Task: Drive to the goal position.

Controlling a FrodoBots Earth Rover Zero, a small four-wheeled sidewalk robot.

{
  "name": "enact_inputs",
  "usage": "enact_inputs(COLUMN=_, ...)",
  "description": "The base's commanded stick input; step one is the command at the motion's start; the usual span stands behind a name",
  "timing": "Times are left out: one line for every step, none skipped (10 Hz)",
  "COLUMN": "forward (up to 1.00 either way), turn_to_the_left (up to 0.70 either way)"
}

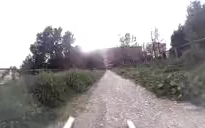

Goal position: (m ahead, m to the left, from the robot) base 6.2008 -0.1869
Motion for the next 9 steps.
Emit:
enact_inputs(forward=0.7, turn_to_the_left=0.0)
enact_inputs(forward=0.7, turn_to_the_left=0.0)
enact_inputs(forward=0.7, turn_to_the_left=0.0)
enact_inputs(forward=0.7, turn_to_the_left=0.0)
enact_inputs(forward=0.7, turn_to_the_left=0.0)
enact_inputs(forward=0.7, turn_to_the_left=0.0)
enact_inputs(forward=0.7, turn_to_the_left=0.0)
enact_inputs(forward=0.7, turn_to_the_left=0.0)
enact_inputs(forward=0.7, turn_to_the_left=0.0)
